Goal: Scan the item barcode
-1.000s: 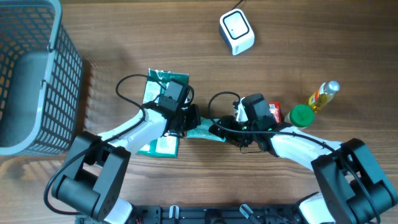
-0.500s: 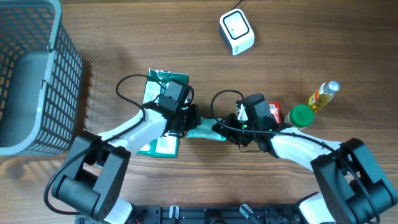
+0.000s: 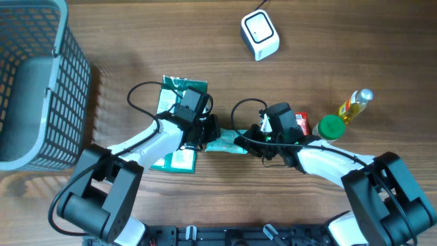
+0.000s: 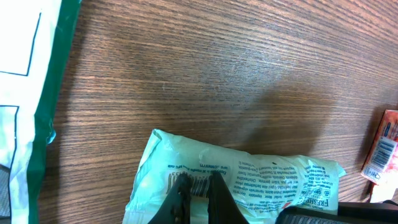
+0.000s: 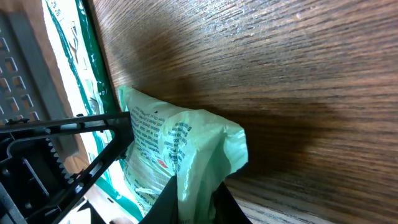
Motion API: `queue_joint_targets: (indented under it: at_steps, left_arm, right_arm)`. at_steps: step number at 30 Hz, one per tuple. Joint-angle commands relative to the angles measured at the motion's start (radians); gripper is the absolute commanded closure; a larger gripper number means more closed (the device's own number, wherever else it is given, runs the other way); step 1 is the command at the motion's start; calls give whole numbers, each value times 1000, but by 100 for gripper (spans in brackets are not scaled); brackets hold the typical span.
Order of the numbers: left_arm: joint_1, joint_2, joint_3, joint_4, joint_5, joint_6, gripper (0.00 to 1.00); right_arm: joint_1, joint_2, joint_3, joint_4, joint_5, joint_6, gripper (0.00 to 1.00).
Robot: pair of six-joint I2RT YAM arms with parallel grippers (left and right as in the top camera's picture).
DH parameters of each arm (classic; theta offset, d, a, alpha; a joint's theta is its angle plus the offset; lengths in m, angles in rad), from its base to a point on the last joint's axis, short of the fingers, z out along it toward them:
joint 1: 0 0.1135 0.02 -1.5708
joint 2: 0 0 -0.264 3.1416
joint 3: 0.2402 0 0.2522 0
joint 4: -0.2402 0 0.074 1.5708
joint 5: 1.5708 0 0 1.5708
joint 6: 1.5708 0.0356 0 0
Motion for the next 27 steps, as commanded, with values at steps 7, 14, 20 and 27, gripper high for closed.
queue_joint_targets:
  at_steps: [7,14,20,27]
  left_arm:
    - [109,-31,8,4,-37,-6,96]
    - [219,-187,54,-20,-37,50,96]
    - [280,-259,58,-93,-152,117,95]
    - [311,-257,57,-202,-334,126,96]
  right_arm:
    - [1,13,-7,-1,40,-72,96]
    - [1,13,-7,-1,41,-76,96]
    - [1,13,-7,0,41,-76,96]
    - [1,13,-7,-1,44,-77,96]
